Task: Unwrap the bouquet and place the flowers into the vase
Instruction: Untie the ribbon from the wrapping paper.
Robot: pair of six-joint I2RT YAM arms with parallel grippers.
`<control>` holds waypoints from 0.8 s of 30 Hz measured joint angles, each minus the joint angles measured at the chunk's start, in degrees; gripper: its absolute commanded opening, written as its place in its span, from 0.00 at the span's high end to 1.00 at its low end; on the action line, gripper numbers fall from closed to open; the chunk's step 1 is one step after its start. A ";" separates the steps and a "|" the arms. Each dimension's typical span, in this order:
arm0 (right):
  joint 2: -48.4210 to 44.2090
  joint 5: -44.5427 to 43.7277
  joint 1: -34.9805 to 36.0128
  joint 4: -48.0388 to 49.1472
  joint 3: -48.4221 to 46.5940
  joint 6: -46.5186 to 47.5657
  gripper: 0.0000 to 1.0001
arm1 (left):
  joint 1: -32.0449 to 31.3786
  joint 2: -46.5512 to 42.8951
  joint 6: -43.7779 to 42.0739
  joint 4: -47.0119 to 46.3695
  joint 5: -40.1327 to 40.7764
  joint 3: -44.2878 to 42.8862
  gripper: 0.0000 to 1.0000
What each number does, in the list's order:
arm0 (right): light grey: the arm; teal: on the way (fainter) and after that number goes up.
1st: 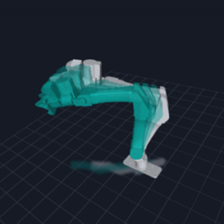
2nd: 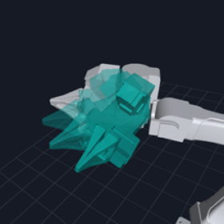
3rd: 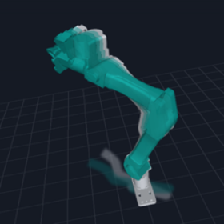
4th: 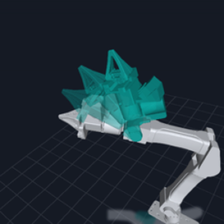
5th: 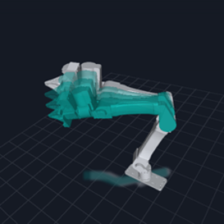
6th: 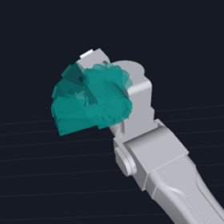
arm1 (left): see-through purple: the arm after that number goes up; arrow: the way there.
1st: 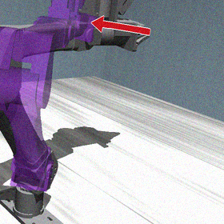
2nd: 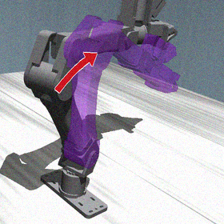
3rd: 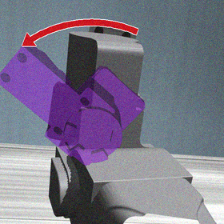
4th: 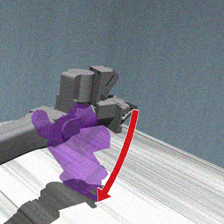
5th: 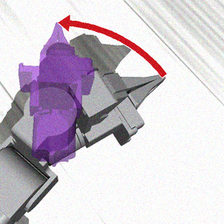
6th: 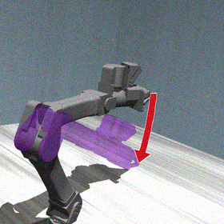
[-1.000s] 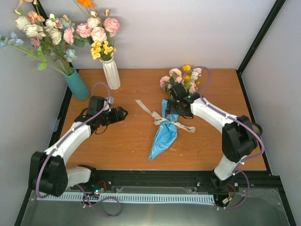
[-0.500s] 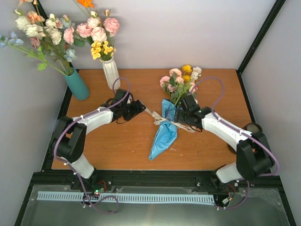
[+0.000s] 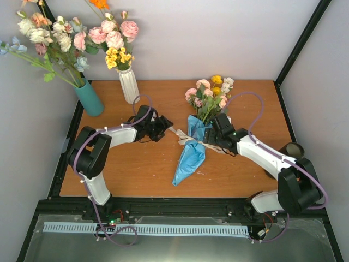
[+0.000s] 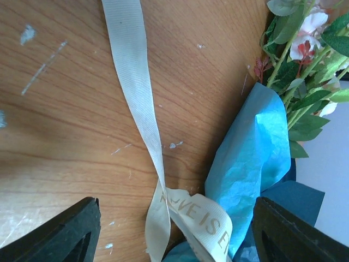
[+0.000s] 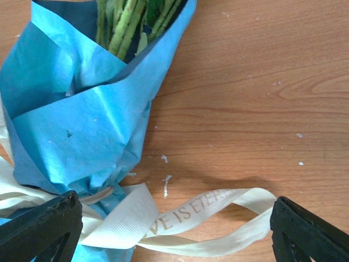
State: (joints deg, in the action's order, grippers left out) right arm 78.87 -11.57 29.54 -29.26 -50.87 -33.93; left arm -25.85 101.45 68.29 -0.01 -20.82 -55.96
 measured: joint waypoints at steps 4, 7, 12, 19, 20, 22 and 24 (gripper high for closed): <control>-1.33 -0.85 0.00 0.20 1.51 -0.09 0.00 | -0.02 2.43 3.02 -2.99 -1.62 0.09 0.28; -3.52 -1.95 0.00 0.07 2.45 -0.20 0.00 | -0.07 4.55 4.46 -4.59 -2.86 0.09 0.31; -7.15 -3.91 0.00 0.15 3.26 -0.17 0.00 | -0.31 7.23 6.93 -7.06 -4.68 0.09 0.37; -8.17 -5.55 0.00 0.09 4.22 -0.17 0.00 | -0.87 9.79 9.88 -10.73 -6.14 -0.50 0.55; -8.17 -5.68 0.00 0.07 4.31 -0.17 0.00 | -0.92 10.19 10.27 -11.04 -6.29 -0.72 0.56; -8.22 -5.86 0.00 0.07 4.39 -0.17 0.00 | -0.96 10.62 10.91 -11.43 -6.34 -0.83 0.59; -8.26 -6.03 0.00 0.00 4.44 -0.17 0.00 | -0.96 10.82 11.34 -11.76 -6.14 -0.83 0.62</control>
State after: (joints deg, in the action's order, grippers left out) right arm 70.61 -17.61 29.54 -29.26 -46.44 -34.11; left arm -26.81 112.27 79.64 -11.77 -26.96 -56.80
